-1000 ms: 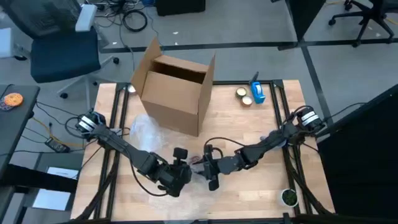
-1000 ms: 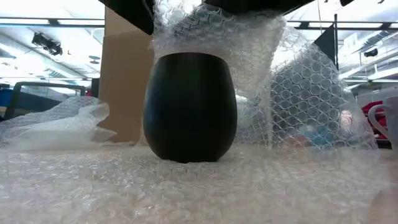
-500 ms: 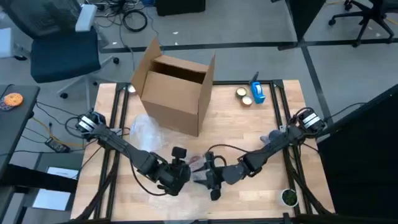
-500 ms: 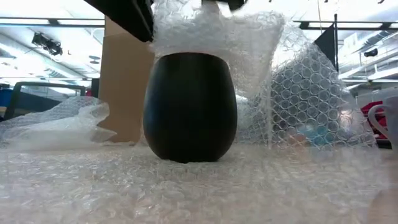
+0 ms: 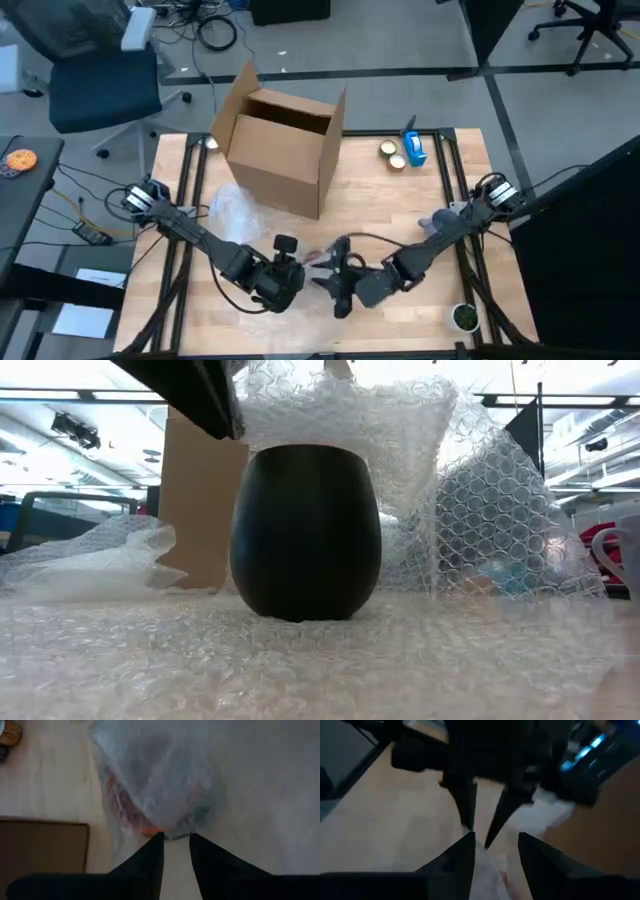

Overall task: Wrap mug
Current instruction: Wrap the orange mug with bubble wrap

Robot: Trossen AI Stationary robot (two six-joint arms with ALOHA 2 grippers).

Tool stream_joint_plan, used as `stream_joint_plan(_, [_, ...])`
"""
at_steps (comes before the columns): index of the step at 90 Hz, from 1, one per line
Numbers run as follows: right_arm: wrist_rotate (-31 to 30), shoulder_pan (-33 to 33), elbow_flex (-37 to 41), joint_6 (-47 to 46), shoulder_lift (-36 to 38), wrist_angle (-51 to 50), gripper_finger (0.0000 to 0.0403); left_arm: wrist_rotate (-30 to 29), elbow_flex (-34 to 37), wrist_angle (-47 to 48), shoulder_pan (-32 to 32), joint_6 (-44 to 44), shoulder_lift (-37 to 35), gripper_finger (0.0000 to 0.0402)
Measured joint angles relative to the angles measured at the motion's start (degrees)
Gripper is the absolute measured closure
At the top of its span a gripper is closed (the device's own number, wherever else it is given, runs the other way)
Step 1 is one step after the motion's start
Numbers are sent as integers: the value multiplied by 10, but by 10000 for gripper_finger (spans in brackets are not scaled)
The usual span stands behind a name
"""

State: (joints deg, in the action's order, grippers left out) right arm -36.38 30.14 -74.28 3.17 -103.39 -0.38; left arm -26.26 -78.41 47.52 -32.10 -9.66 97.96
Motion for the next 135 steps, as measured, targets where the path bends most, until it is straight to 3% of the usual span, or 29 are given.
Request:
stream_joint_plan(25, [133, -52, -16, -31, -52, -8, 391, 2, -6, 92, -2, -30, 0, 323])
stream_joint_plan(41, [163, -68, -37, -65, -70, -46, 393, 1, -14, 141, -14, -88, -1, 323])
stream_joint_plan(77, [184, -78, -136, -91, -70, -252, 402, -7, 36, 29, -34, -85, -1, 323])
stream_joint_plan(100, [279, -119, -138, -91, -88, -268, 403, -20, 71, -17, -34, -75, -2, 323])
stream_joint_plan(135, [352, -150, -140, -102, -125, -292, 403, -23, 164, -252, -19, 9, -1, 323])
